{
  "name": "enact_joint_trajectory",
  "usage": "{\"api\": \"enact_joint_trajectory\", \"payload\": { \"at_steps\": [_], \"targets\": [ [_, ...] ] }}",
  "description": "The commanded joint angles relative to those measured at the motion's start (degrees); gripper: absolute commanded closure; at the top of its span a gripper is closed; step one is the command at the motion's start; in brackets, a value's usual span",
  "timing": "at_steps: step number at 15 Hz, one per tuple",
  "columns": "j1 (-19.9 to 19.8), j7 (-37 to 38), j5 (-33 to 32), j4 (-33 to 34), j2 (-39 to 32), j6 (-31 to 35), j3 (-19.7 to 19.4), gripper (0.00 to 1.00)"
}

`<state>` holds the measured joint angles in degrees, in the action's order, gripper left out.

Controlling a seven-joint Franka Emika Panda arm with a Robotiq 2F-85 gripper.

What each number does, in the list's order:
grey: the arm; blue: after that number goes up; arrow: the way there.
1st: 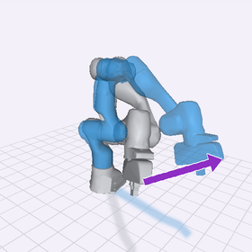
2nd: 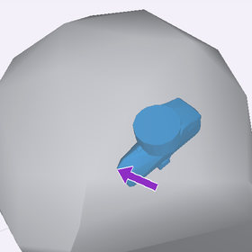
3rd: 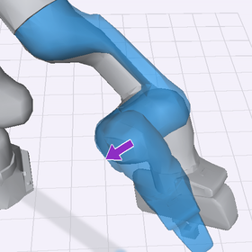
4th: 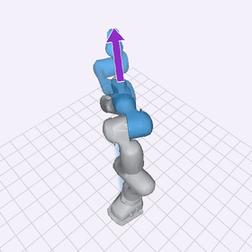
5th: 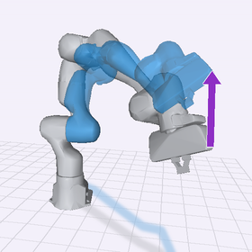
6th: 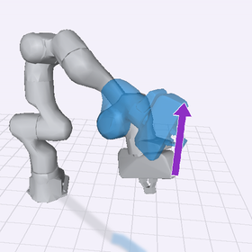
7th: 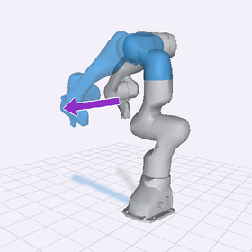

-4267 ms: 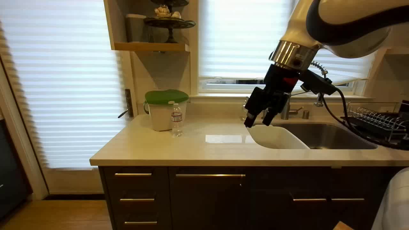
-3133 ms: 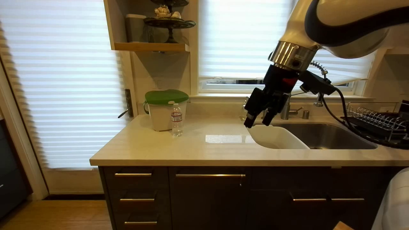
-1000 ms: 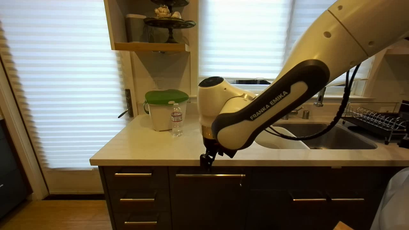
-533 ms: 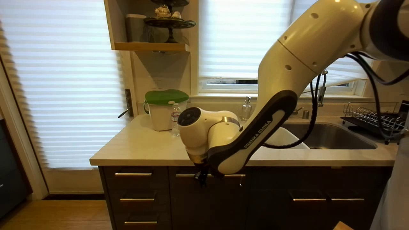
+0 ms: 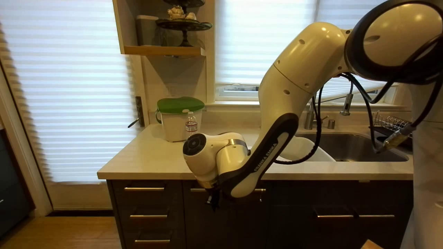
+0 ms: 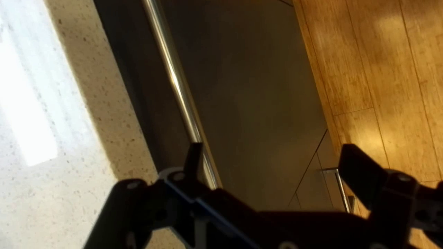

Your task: Open the second drawer from the left

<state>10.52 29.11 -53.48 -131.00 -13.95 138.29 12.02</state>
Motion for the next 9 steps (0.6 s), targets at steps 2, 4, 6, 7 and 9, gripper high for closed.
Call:
{"api": "enact_joint_trajectory", "payload": {
  "at_steps": [2,4,6,7,9],
  "targets": [
    [1.93,0.70,-1.12,0.75,-0.69,-0.91,-1.96,0.00],
    [3.56,4.09,-5.43,1.79,-1.69,-3.25,-3.12,0.00],
    [4.72,6.46,-9.30,2.66,-2.98,-5.81,-3.59,0.00],
    [5.07,7.11,-10.55,2.88,-3.58,-7.15,-3.45,0.00],
    [5.64,8.36,-13.53,3.72,-5.35,-8.73,-3.22,0.00]
  ]
}}
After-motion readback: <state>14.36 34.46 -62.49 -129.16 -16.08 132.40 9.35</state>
